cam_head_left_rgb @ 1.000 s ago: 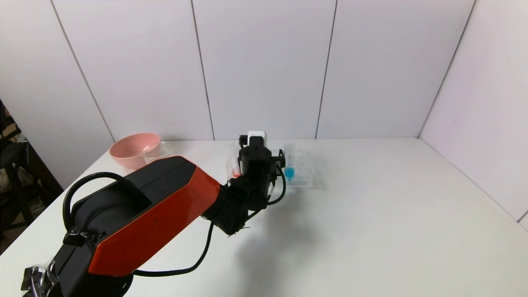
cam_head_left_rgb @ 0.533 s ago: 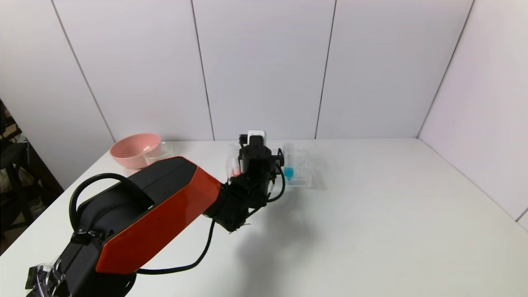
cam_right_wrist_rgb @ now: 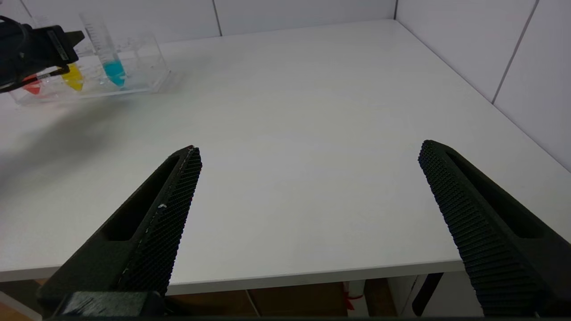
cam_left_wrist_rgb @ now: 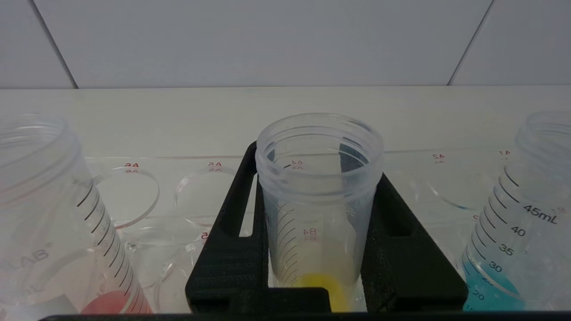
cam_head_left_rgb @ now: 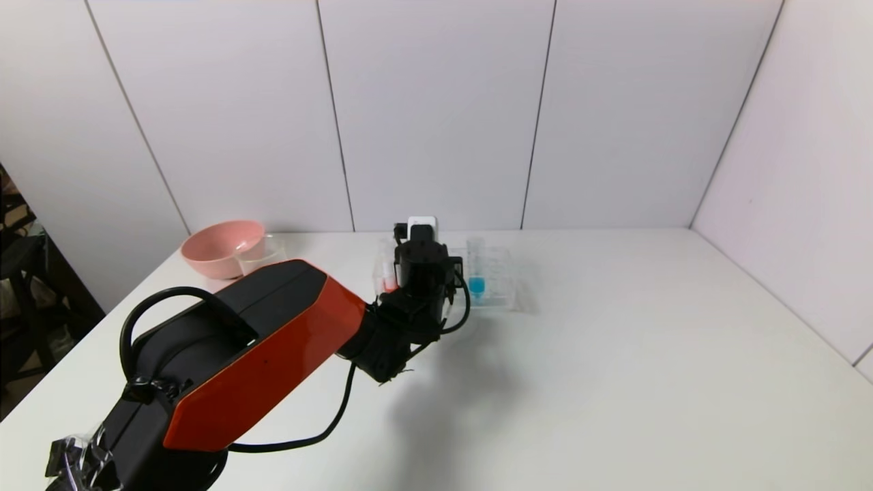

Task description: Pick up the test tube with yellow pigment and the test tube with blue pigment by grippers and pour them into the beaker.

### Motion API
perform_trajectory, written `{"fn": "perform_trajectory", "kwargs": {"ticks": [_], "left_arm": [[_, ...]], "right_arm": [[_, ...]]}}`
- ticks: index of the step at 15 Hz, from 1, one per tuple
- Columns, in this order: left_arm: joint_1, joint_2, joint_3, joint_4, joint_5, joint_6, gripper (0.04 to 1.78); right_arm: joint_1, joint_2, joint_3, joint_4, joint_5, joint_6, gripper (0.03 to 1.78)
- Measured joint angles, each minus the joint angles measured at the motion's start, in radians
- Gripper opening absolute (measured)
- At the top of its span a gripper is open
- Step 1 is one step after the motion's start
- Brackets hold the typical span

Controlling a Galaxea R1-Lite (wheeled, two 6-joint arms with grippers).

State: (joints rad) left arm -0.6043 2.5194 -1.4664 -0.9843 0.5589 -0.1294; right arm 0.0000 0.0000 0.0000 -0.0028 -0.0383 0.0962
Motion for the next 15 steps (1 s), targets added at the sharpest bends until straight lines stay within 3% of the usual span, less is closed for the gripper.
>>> {"fn": "perform_trajectory", "kwargs": {"ticks": [15], "left_arm": [[-0.010,-0.080,0.051,0.016,0.005,0.004,0.56]], "right_arm": [[0.000,0.000,0.000,0.000,0.000,0.000,1.77]]}}
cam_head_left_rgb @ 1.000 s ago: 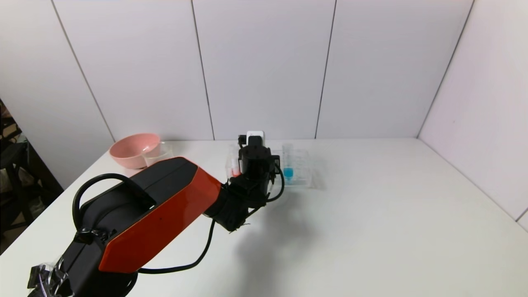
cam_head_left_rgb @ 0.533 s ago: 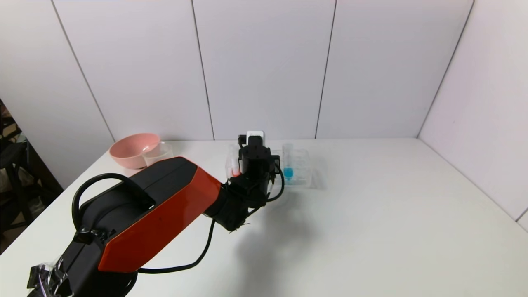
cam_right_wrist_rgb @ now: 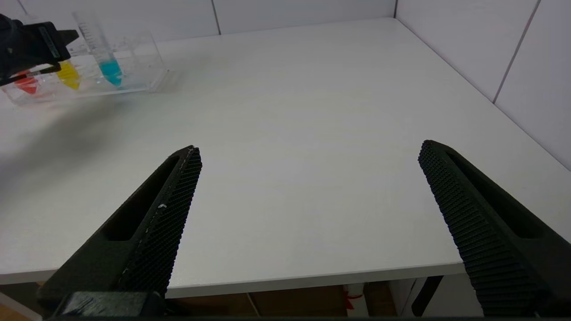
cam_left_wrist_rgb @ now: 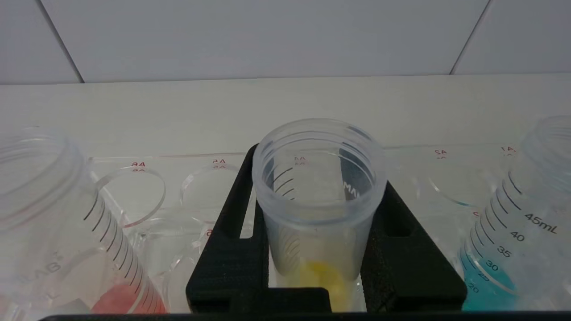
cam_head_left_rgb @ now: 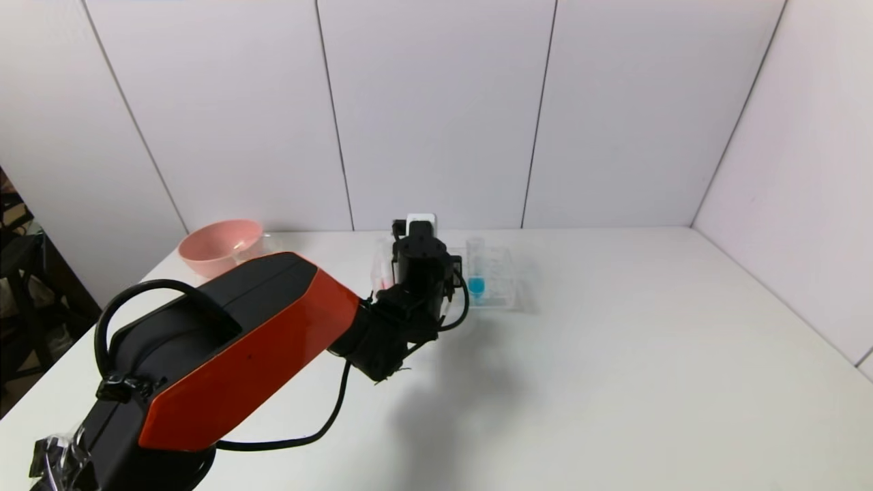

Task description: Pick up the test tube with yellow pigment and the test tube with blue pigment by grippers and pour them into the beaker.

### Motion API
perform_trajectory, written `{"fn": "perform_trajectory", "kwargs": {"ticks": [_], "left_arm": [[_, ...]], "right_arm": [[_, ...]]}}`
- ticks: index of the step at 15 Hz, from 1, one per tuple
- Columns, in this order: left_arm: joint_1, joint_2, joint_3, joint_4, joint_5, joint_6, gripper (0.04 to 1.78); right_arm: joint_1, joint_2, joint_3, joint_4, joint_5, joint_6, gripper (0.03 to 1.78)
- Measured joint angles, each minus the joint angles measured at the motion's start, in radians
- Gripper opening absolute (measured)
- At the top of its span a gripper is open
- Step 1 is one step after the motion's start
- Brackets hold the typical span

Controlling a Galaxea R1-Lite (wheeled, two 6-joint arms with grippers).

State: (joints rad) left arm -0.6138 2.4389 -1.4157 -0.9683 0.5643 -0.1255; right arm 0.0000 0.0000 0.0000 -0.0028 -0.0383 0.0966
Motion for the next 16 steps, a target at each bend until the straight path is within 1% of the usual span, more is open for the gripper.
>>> {"fn": "perform_trajectory", "kwargs": {"ticks": [6,9,14,16], "left_arm": [[-0.021,-0.116,0.023,0.071,0.008,0.001,0.56],[-0.029,-0.164,0.020,0.094,0.013,0.039,0.54],[-0.063,-0.227,0.016,0.095,0.003,0.087,0.54],[-0.086,-0.254,0.015,0.118,-0.001,0.089,0.54]], "right_arm": [[0.001,0.000,0.000,0.000,0.000,0.000,1.77],[0.000,0.000,0.000,-0.001,0.000,0.000,1.77],[0.000,0.000,0.000,0.000,0.000,0.000,1.77],[0.000,0.000,0.000,0.000,0.000,0.000,1.77]]}}
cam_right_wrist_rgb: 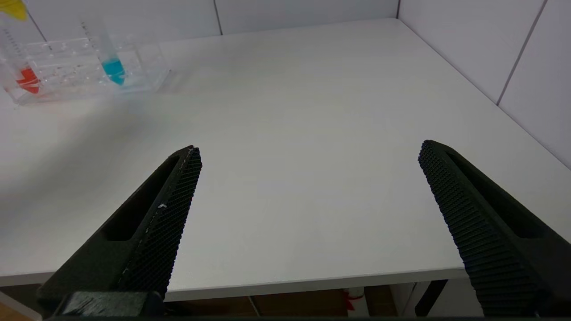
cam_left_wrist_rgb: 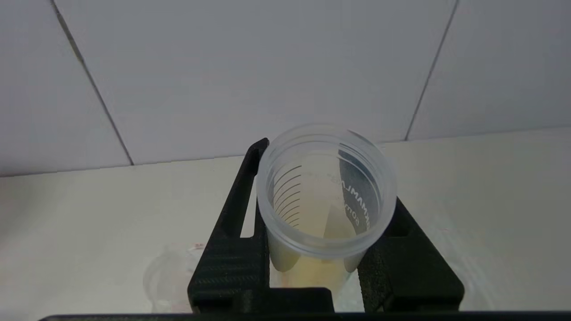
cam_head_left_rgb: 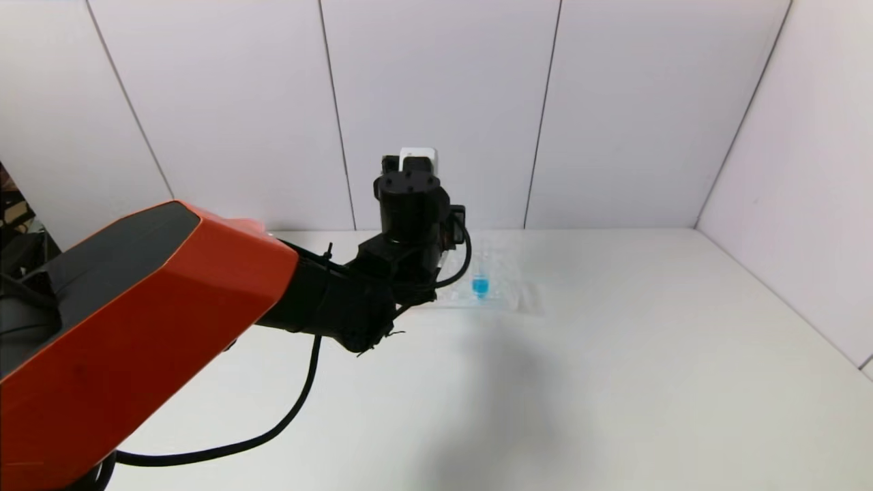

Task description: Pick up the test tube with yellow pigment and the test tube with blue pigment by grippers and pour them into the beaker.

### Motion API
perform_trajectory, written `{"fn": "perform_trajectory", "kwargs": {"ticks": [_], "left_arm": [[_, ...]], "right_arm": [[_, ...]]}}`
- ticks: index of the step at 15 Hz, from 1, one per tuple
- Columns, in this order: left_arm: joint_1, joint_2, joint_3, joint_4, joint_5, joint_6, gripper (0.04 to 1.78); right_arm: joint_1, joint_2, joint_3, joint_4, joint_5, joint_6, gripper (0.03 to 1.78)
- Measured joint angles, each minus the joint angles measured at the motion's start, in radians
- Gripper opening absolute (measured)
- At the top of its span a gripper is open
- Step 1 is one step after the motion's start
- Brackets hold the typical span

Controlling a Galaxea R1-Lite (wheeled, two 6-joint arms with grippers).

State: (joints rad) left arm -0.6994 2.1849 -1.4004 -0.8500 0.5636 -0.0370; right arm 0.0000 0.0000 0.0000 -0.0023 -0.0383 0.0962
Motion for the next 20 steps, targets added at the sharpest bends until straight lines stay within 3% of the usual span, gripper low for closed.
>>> {"fn": "perform_trajectory", "kwargs": {"ticks": [5,10,13,20], "left_arm": [[-0.017,-0.084,-0.001,0.079,-0.001,0.006,0.54],[0.020,-0.211,0.030,0.186,-0.001,0.007,0.54],[0.114,-0.293,0.085,0.206,-0.030,0.007,0.54],[0.422,-0.454,0.260,0.203,-0.249,0.004,0.54]], "right_arm": [[0.000,0.000,0.000,0.000,0.000,0.000,1.77],[0.001,0.000,0.000,0.000,0.000,0.000,1.77],[0.000,0.000,0.000,0.000,0.000,0.000,1.77],[0.000,0.000,0.000,0.000,0.000,0.000,1.77]]}}
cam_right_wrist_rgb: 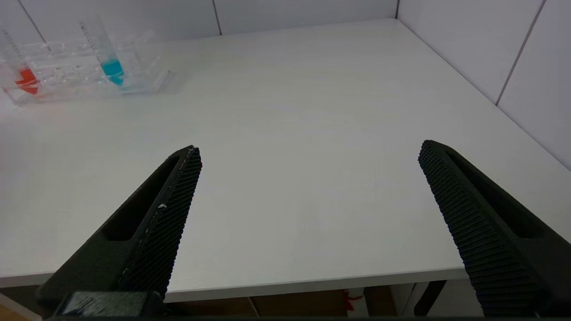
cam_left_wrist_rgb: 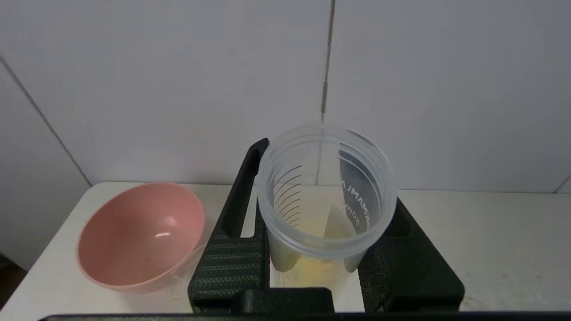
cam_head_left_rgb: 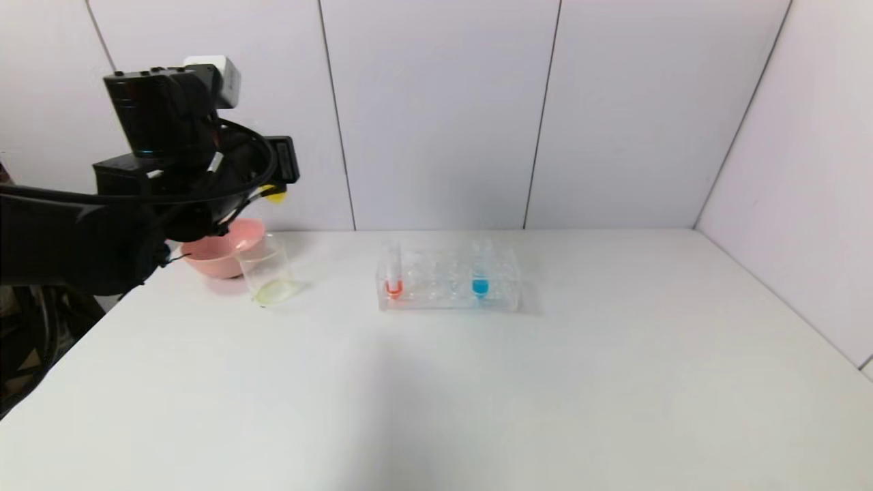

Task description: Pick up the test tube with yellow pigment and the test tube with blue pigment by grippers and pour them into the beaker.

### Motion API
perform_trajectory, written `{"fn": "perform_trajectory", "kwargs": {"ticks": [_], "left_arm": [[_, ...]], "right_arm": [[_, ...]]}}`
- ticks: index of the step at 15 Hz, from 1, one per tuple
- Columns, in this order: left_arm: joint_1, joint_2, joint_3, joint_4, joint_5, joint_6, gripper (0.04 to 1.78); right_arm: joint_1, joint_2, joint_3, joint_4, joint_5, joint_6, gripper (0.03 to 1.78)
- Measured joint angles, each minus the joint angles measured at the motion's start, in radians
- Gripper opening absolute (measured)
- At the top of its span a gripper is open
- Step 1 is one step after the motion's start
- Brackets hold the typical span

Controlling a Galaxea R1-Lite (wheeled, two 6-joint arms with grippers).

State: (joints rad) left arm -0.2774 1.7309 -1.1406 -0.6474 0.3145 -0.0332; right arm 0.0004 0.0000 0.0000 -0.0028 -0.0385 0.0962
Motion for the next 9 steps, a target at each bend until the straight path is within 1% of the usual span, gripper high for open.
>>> {"fn": "perform_trajectory", "kwargs": {"ticks": [5,9], "left_arm": [[0.214,-0.069,0.081,-0.008,-0.158,-0.004,0.54],[0.376,-0.091,0.102,-0.010,-0.300,-0.006,0.54]], "right_arm": [[0.000,0.000,0.000,0.000,0.000,0.000,1.77],[0.000,0.000,0.000,0.000,0.001,0.000,1.77]]}}
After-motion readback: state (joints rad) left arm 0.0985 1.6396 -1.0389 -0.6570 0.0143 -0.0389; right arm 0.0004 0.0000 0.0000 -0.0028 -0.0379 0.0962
